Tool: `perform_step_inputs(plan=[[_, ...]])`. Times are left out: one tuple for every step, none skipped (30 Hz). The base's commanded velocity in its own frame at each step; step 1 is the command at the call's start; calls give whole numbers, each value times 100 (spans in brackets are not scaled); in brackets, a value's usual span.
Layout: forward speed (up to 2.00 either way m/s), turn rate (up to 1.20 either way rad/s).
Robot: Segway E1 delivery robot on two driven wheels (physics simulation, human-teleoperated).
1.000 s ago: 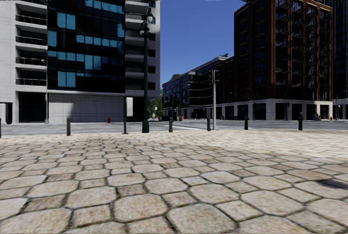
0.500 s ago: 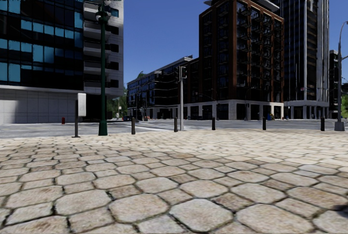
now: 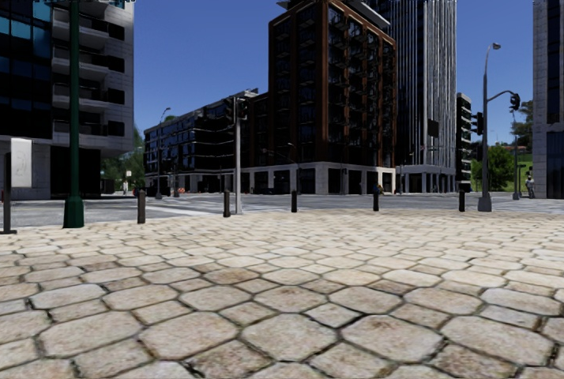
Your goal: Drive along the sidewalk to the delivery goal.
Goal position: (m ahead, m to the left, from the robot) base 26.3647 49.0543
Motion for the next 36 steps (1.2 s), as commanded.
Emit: perform_step_inputs(plan=[[200, -47], [200, -4], [200, 0], [200, 0], [200, 0], [200, 0], [200, 0], [200, 0], [200, 0], [200, 0], [200, 0], [200, 0], [200, 0], [200, 0], [200, 0], [200, 0], [200, 0], [200, 0], [200, 0], [200, 0], [200, 0], [200, 0], [200, 0], [200, 0], [200, 0], [200, 0], [200, 0], [200, 0], [200, 0], [200, 0], [200, 0], [200, 0], [200, 0], [200, 0], [200, 0], [200, 0]])
